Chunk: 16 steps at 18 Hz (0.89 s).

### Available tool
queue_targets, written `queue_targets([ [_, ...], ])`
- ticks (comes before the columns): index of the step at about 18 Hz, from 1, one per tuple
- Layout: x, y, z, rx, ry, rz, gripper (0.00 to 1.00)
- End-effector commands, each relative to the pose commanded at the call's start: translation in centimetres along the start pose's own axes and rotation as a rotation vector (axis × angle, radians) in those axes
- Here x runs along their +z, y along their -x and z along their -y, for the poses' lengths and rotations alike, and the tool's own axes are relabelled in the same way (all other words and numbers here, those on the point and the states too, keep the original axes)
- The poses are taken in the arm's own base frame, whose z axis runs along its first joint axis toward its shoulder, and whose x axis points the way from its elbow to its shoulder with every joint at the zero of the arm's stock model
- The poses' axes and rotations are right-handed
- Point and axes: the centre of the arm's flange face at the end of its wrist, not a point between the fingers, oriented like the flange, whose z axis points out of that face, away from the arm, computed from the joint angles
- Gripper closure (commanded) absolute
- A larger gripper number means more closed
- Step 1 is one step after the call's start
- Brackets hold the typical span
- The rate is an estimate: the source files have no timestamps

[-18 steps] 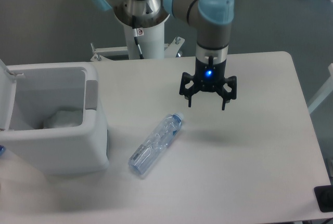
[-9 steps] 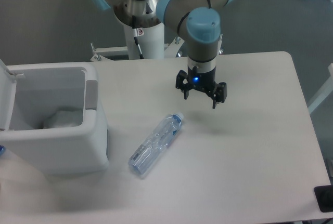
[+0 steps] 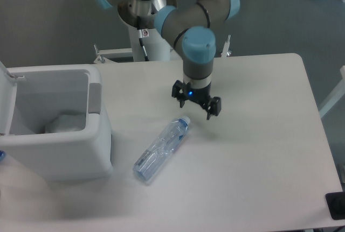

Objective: Place the trash in the trash can
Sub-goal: 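Lower the gripper and close it on the bottle's cap end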

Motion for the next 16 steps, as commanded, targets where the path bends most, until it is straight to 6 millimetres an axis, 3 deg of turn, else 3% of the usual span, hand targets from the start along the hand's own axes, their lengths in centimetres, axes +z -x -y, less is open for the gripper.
queue_targets([
  [13,2.1,-0.7,1.0,0.034,0.022,-0.034,0.0],
  [16,2.1,-0.7,1.0,0.035,0.025,-0.033,0.1],
])
